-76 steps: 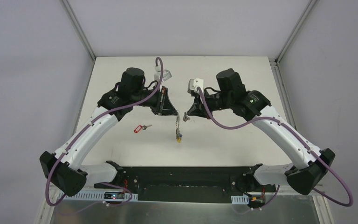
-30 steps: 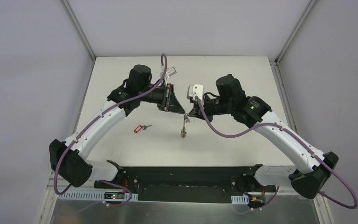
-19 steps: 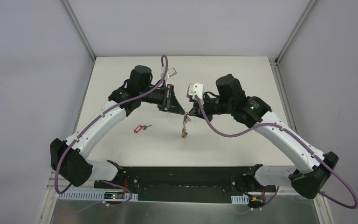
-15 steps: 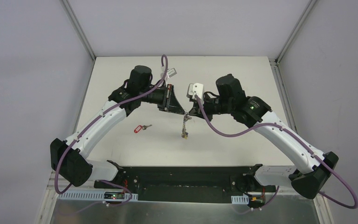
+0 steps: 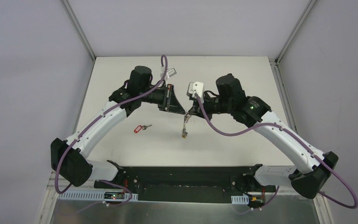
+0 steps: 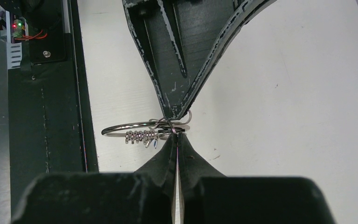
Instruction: Put the keys on the keyring
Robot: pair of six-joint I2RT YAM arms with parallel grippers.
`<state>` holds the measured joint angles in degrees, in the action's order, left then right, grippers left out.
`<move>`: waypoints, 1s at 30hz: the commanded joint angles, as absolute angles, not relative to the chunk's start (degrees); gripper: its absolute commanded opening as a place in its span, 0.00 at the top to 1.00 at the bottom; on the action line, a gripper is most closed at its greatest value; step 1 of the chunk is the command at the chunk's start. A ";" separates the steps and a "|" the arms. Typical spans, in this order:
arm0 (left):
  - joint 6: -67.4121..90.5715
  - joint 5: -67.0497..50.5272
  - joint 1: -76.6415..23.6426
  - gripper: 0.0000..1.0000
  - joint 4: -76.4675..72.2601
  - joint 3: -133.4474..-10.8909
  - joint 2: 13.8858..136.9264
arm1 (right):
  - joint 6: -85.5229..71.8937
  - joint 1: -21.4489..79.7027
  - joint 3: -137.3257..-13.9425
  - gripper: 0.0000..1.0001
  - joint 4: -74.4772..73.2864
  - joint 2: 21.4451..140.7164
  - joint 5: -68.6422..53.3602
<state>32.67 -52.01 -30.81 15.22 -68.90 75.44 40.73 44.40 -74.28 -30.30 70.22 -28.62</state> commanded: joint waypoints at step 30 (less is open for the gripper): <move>33.90 -49.92 -31.03 1.00 14.55 -69.78 73.57 | 39.61 44.77 -72.97 1.00 -26.41 70.58 -25.95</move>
<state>33.50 -51.46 -30.81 15.33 -68.47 75.53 40.73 44.51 -72.31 -28.67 70.48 -25.80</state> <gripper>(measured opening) 0.009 0.004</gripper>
